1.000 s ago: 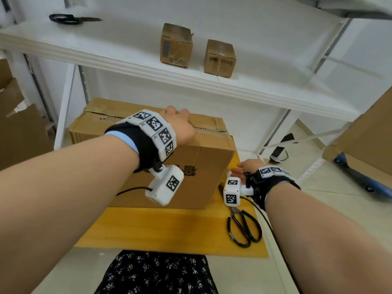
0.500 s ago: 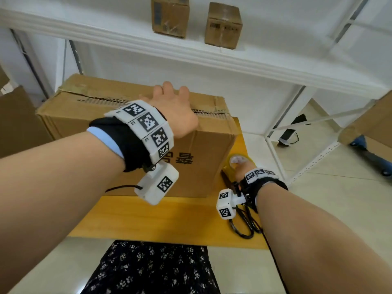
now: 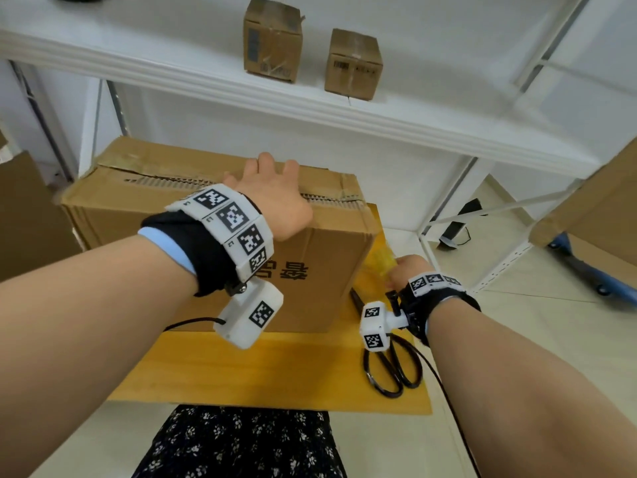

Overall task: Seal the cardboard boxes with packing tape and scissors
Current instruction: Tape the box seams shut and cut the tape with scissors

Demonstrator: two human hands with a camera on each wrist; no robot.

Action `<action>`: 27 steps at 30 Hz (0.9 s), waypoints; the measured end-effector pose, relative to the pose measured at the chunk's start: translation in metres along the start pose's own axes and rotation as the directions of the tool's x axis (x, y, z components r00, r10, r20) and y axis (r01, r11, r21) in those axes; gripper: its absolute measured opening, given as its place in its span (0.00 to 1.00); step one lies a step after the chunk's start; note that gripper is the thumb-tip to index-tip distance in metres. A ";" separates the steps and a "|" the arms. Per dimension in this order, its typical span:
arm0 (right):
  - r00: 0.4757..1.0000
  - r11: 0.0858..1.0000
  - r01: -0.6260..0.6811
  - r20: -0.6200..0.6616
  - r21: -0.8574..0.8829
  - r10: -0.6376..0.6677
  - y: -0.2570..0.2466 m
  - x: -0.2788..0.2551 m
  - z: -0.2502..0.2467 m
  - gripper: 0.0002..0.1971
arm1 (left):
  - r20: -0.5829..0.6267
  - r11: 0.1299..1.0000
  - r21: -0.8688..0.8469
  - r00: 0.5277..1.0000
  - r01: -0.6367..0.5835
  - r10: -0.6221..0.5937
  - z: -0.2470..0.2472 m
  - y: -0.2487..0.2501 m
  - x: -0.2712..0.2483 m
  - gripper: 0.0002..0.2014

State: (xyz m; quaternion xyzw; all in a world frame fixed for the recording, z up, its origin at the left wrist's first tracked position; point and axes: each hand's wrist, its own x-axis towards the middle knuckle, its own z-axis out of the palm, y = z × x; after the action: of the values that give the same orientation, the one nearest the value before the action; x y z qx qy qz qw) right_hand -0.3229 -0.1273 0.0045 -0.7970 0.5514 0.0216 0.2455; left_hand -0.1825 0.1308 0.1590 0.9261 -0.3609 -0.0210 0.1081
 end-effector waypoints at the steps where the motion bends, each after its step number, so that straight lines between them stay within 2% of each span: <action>1: 1.000 0.987 0.000 -0.006 0.163 0.001 -0.010 -0.016 -0.012 0.21 | 0.028 1.000 -0.019 1.000 -0.008 0.009 -0.003 -0.004 0.000 0.27; 3: 0.998 0.906 0.023 -0.067 0.423 0.007 -0.030 -0.042 -0.035 0.18 | 0.060 0.999 -0.037 0.998 -0.030 0.032 -0.011 -0.015 0.002 0.23; 5: 0.986 0.810 0.119 -0.164 0.574 -0.028 -0.048 -0.056 -0.054 0.19 | 0.099 0.998 -0.033 0.993 -0.056 0.059 -0.016 -0.025 0.005 0.20; 8: 0.926 0.693 0.341 -0.354 0.635 -0.132 -0.082 -0.082 -0.082 0.19 | 0.138 0.991 -0.085 0.984 -0.101 0.112 -0.025 -0.036 0.002 0.19; 10: 0.876 0.589 0.466 -0.436 0.660 -0.204 -0.110 -0.105 -0.096 0.17 | 0.148 0.985 -0.119 0.978 -0.126 0.143 -0.026 -0.040 0.001 0.20; 14: 0.814 0.439 0.575 -0.430 0.691 -0.390 -0.162 -0.145 -0.098 0.13 | 0.103 0.976 -0.171 0.982 -0.137 0.156 -0.025 -0.045 0.001 0.22; 16: 0.806 0.416 0.566 -0.371 0.712 -0.462 -0.184 -0.161 -0.086 0.12 | 0.064 0.971 -0.194 0.986 -0.138 0.153 -0.025 -0.046 0.002 0.22; 19: 0.802 0.403 0.536 -0.297 0.742 -0.519 -0.208 -0.174 -0.063 0.10 | 0.050 0.958 -0.199 0.974 -0.207 0.221 -0.029 -0.051 -0.002 0.16; 22: 0.817 0.391 0.500 -0.271 0.773 -0.510 -0.220 -0.179 -0.044 0.09 | 0.048 0.931 -0.218 0.949 -0.294 0.311 -0.032 -0.062 -0.007 0.15; 25: 0.827 0.403 0.492 -0.270 0.772 -0.493 -0.221 -0.179 -0.031 0.10 | 0.038 0.927 -0.224 0.948 -0.302 0.317 -0.034 -0.076 -0.010 0.16; 27: 0.816 0.402 0.511 -0.281 0.759 -0.505 -0.220 -0.179 -0.026 0.11 | 0.034 0.930 -0.231 0.953 -0.284 0.300 -0.032 -0.084 -0.011 0.16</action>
State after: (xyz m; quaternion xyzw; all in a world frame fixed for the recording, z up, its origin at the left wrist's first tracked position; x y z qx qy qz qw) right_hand -0.2031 0.0766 0.1630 -0.7232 0.2304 -0.3096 0.5727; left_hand -0.1304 0.2043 0.1720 0.8427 -0.4934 -0.0768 0.2011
